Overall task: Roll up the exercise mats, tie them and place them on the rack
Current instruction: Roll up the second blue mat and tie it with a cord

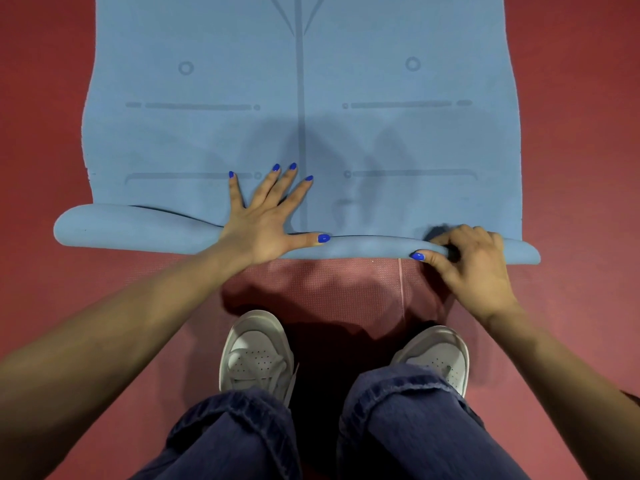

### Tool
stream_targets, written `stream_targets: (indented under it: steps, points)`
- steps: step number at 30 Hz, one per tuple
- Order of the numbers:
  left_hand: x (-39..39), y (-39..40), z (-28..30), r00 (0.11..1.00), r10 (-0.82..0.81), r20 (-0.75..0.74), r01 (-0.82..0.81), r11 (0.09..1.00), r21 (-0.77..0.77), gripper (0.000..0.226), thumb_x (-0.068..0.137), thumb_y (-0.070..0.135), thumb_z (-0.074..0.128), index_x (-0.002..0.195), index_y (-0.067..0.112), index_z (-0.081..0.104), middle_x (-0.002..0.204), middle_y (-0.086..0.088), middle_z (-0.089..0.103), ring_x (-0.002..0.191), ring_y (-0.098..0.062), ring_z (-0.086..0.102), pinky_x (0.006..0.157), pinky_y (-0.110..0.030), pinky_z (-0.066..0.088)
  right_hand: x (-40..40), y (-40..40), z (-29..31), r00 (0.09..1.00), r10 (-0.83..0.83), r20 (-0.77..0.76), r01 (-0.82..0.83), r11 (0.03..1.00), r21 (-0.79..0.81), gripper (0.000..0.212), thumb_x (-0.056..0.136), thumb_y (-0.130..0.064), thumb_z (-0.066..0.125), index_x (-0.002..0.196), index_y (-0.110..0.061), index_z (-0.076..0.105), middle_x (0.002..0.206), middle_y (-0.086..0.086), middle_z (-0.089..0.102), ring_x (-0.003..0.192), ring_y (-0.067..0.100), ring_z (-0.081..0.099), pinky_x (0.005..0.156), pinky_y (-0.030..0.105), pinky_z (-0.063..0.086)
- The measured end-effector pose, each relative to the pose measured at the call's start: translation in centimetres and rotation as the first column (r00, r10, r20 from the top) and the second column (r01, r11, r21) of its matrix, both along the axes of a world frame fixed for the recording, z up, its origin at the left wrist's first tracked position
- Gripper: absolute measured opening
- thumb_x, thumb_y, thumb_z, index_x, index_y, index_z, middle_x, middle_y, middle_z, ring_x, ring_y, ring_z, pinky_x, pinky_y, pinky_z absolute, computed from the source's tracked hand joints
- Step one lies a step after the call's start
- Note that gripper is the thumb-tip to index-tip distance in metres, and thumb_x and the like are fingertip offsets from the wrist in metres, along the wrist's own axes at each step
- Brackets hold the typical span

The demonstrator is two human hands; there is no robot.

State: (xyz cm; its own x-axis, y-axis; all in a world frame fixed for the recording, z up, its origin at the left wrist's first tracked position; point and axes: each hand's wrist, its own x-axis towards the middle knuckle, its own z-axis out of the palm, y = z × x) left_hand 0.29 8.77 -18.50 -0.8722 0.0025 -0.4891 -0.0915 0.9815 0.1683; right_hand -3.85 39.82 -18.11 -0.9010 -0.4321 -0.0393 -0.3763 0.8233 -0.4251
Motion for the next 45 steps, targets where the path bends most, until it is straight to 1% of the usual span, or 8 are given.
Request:
stream_targets:
  steps: [6,16,21,28,34,38,41,45]
  points:
    - [0.0,0.0,-0.1,1.000,-0.007,-0.021,0.007,1.000,-0.008,0.099,0.064,0.091,0.009,0.148,0.043,-0.013,0.159,0.011,-0.017,0.144,-0.009,-0.021,0.108,-0.066,-0.016,-0.6,-0.4,0.6,0.999,-0.040,-0.033,0.045,0.988,0.151,0.064,0.080,-0.072,0.034,0.084,-0.021,0.072,0.082,0.001,0.051,0.083,0.031,0.049,0.081,0.034,0.021]
    - [0.1,-0.1,-0.2,0.999,-0.009,-0.035,0.009,1.000,-0.004,0.097,0.067,0.090,0.009,0.149,0.042,-0.011,0.159,0.012,-0.017,0.144,-0.008,-0.021,0.108,-0.066,-0.016,-2.9,0.3,-0.4,0.985,0.170,0.040,-0.172,0.983,0.057,0.072,0.086,-0.074,0.021,0.082,-0.010,0.054,0.077,0.006,0.053,0.073,0.031,0.053,0.065,0.037,0.045]
    - [0.4,0.0,-0.4,0.993,-0.026,-0.119,0.023,0.999,-0.023,0.098,0.068,0.091,0.007,0.151,0.040,-0.001,0.161,0.009,-0.007,0.146,-0.012,-0.014,0.109,-0.067,-0.011,-3.5,0.5,-1.3,0.908,0.371,-0.195,-0.344,0.926,0.155,0.049,0.098,-0.056,0.021,0.085,-0.013,0.042,0.072,0.011,0.055,0.059,0.032,0.056,0.047,0.032,0.042]
    - [0.2,-0.1,-0.7,0.967,-0.023,-0.253,0.014,0.999,-0.038,0.107,0.066,0.094,0.009,0.150,0.029,0.026,0.160,0.000,0.016,0.148,-0.024,-0.002,0.108,-0.071,-0.006,-3.2,0.4,-2.7,0.826,0.337,-0.451,-0.237,0.935,0.265,0.030,0.099,-0.043,0.036,0.084,-0.017,0.040,0.075,0.015,0.050,0.065,0.028,0.040,0.064,0.037,0.024]
    - [-0.5,-0.3,-0.9,0.971,-0.022,-0.239,0.017,1.000,-0.022,0.112,0.062,0.096,0.009,0.150,0.029,0.026,0.160,0.002,0.015,0.148,-0.023,-0.004,0.107,-0.072,-0.006,-3.0,-0.2,-2.1,0.842,0.326,-0.431,-0.212,0.933,0.291,0.032,0.100,-0.043,0.032,0.085,-0.017,0.040,0.073,0.013,0.049,0.062,0.029,0.045,0.063,0.037,0.023]
    - [-0.7,-0.4,-0.9,0.980,0.003,-0.201,-0.007,1.000,-0.019,0.114,0.057,0.098,0.008,0.152,0.035,0.015,0.161,0.006,0.005,0.147,-0.020,-0.013,0.107,-0.071,-0.010,-1.5,-0.1,-1.1,0.896,0.182,-0.405,-0.074,0.961,0.268,0.035,0.096,-0.038,0.044,0.079,-0.013,0.059,0.076,0.012,0.049,0.064,0.029,0.047,0.067,0.039,0.026]
    - [-0.6,-0.4,-1.0,0.978,0.007,-0.209,-0.008,1.000,-0.006,0.115,0.056,0.098,0.007,0.152,0.035,0.016,0.161,0.006,0.007,0.148,-0.020,-0.011,0.107,-0.071,-0.009,0.2,1.3,-0.7,0.932,0.067,-0.356,0.025,0.968,0.250,0.029,0.094,-0.035,0.047,0.098,-0.020,0.071,0.092,0.013,0.054,0.078,0.032,0.049,0.084,0.046,0.031]
    - [-0.5,-0.4,-1.0,0.980,0.002,-0.200,-0.004,1.000,-0.009,0.115,0.056,0.098,0.008,0.152,0.035,0.013,0.161,0.007,0.004,0.147,-0.019,-0.012,0.107,-0.070,-0.009,1.6,2.2,-0.4,0.971,-0.089,-0.221,0.134,0.971,0.197,0.034,0.093,-0.036,0.047,0.114,-0.022,0.069,0.096,0.011,0.055,0.091,0.028,0.043,0.104,0.051,0.020]
